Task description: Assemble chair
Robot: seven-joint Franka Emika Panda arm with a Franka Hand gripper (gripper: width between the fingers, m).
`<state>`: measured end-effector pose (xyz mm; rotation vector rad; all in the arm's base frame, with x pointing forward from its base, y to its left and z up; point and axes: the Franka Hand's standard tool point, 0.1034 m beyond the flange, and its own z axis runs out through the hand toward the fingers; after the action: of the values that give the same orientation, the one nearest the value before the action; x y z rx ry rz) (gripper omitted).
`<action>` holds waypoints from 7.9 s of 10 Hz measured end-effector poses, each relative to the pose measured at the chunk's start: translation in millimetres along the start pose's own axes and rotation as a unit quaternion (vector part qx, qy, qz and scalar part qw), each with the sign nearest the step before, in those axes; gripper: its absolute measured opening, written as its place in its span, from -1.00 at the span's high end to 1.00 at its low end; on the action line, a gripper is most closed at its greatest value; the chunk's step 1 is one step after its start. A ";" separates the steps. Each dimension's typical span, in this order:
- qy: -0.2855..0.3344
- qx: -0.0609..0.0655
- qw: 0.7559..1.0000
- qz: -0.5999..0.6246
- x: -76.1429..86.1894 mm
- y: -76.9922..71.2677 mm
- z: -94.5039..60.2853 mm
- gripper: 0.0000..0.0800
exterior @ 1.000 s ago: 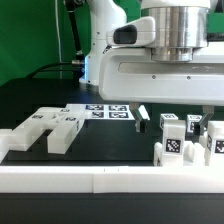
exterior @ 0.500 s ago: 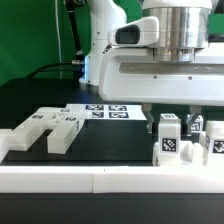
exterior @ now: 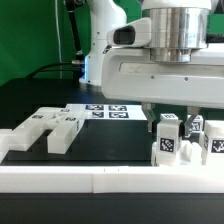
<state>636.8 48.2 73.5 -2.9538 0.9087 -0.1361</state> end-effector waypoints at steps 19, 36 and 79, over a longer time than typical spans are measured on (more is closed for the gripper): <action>-0.011 0.005 0.932 0.363 -8.5 -8.4 0.5 -0.61; 0.000 -0.003 0.991 -0.136 -4.7 -6.3 -0.8 0.28; 0.004 -0.007 0.980 -0.201 -7.1 8.3 -4.6 -0.62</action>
Offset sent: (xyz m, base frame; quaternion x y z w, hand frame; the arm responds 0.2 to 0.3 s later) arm -0.0093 0.0008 -0.0007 -0.0336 -0.0130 0.2985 0.9537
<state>625.8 45.2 77.0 -3.1089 0.3013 -0.1563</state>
